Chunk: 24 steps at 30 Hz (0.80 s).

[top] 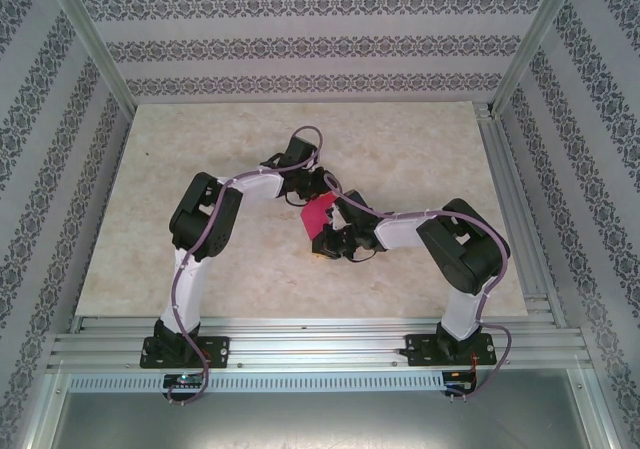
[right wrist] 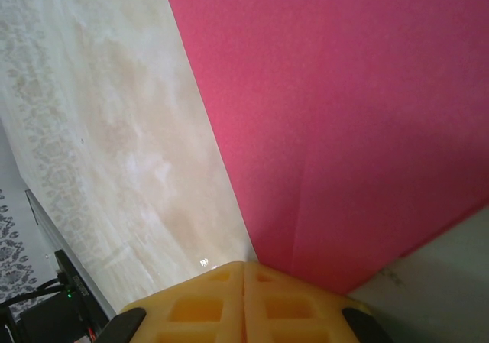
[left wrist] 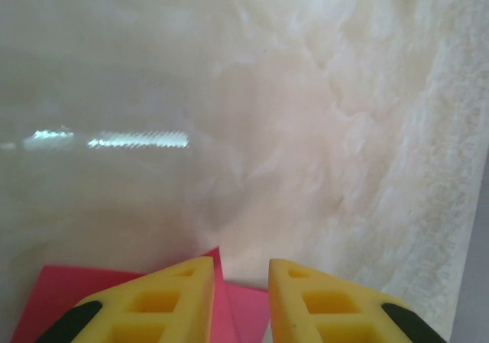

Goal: Fold a paper plane with a square sheet of paper (pick it up from the middle)
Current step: Fourth fold the wing at the center of the table.

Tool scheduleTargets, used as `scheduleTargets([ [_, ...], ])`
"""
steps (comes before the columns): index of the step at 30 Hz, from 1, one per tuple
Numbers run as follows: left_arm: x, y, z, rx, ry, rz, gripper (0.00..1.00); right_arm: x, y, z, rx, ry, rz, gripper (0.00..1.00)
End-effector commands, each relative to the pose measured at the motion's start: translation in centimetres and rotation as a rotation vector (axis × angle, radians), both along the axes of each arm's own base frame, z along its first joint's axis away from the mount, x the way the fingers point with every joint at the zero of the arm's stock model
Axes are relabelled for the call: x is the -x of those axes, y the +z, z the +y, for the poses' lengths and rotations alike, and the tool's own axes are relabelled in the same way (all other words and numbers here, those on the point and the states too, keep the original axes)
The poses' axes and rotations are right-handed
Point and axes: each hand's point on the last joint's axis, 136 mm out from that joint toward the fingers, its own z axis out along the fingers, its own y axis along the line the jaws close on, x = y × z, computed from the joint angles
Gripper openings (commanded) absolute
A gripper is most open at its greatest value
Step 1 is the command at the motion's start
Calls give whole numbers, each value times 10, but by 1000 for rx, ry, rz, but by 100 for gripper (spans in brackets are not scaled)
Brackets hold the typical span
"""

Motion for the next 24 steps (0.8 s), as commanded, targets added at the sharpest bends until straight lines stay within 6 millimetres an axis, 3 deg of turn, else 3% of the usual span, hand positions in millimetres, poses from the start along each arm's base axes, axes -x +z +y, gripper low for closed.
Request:
scheduleTargets([
  [1,-20,5,1,32,-28,-10,28,10,-35,-24,115,-38,52,7],
  [6,-30,-12,1,39,-24,22,29,8,-34,-26,112,-44,49,7],
  [8,-34,-9,1,55,-21,20,31,7,-34,-26,105,-45,48,7],
  [15,-37,62,10,82,-23,-110,38,5,-33,-25,99,-48,47,7],
  [20,-14,77,9,183,-64,-112,37,4,-34,-26,102,-48,44,7],
  [24,13,62,8,235,-94,-50,29,3,-34,-27,105,-53,43,7],
])
